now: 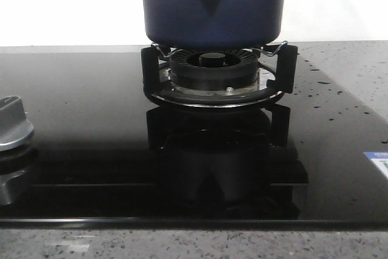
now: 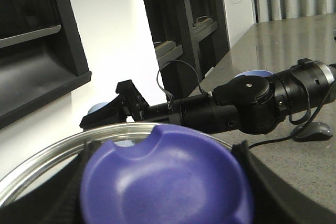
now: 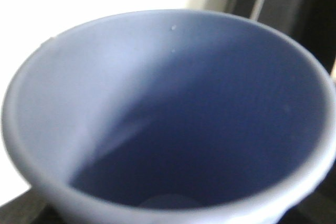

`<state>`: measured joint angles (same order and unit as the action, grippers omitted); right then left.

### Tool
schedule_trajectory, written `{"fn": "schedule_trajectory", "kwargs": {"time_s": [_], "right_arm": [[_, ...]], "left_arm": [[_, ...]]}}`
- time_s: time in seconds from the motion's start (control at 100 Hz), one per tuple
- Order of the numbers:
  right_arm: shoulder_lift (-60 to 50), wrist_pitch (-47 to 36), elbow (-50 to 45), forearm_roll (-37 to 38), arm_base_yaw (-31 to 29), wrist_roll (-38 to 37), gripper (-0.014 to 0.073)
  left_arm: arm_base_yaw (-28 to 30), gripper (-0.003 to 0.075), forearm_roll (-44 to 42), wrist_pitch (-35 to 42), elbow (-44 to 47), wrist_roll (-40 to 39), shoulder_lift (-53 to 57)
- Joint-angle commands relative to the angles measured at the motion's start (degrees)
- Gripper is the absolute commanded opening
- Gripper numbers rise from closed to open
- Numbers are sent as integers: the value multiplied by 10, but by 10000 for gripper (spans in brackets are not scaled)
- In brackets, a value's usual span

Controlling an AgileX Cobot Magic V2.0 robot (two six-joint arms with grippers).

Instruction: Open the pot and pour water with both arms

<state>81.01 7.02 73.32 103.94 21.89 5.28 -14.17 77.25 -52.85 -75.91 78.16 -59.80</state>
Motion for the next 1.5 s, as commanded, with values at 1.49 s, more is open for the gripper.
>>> {"fn": "schedule_trajectory", "kwargs": {"time_s": [1.49], "right_arm": [[-169, -253, -440, -500, -367, -469, 167]], "left_arm": [[2, 209, 56, 25, -15, -4, -80]]}}
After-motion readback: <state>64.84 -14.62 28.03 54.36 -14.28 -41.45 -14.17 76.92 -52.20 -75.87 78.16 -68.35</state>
